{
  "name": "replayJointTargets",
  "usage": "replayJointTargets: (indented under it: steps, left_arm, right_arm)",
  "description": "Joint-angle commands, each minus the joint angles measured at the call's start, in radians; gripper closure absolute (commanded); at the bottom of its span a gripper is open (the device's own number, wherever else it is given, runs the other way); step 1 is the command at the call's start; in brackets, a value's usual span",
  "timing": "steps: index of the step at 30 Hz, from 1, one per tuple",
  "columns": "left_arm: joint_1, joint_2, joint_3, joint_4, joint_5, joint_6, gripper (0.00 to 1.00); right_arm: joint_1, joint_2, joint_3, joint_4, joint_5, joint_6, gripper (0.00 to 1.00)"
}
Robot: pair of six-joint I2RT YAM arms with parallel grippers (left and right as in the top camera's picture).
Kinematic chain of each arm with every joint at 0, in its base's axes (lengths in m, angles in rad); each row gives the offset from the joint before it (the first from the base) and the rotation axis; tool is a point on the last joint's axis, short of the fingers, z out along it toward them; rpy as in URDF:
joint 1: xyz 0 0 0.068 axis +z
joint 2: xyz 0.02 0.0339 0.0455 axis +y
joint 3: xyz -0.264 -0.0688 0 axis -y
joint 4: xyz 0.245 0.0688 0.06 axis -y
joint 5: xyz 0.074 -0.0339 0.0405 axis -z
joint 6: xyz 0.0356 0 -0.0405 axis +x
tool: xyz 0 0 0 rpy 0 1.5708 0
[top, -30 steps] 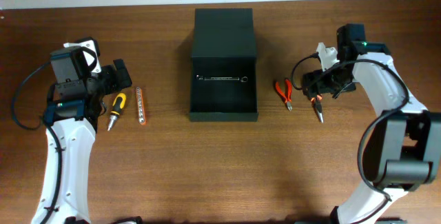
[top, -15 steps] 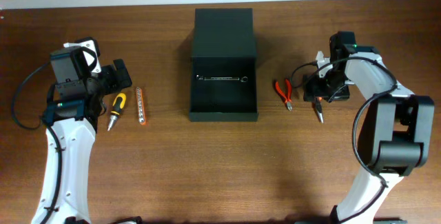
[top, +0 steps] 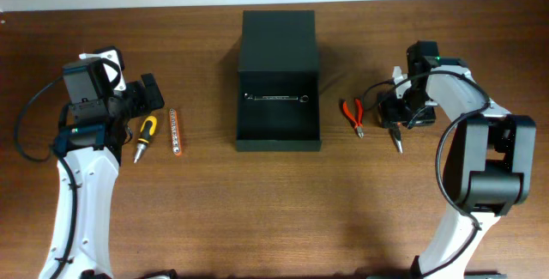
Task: Pack container
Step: 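Lower the right gripper and grasp the needle-nose pliers handles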
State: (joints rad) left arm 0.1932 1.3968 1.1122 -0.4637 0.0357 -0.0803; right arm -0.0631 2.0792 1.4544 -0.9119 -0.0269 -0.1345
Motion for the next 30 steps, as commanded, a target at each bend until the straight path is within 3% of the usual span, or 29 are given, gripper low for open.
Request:
replayJointTargets:
  steps: [1,18,25,30]
  left_arm:
    - [0.006,0.003,0.020,0.002,-0.007,-0.010,0.01]
    - [0.006,0.003,0.020,0.002,-0.007,-0.010,0.01]
    - [0.006,0.003,0.020,0.002,-0.006,-0.010,0.01]
    - [0.006,0.003,0.020,0.002,-0.007,-0.010,0.01]
  right_arm:
    - [0.031,0.007,-0.011,0.005,0.024,-0.045,0.32]
    - [0.029,0.041,-0.019,-0.001,0.062,0.065,0.31]
    - [0.030,0.066,-0.019,-0.008,0.061,0.056,0.32]
    - [0.031,0.066,-0.019,-0.007,0.058,-0.032,0.32]
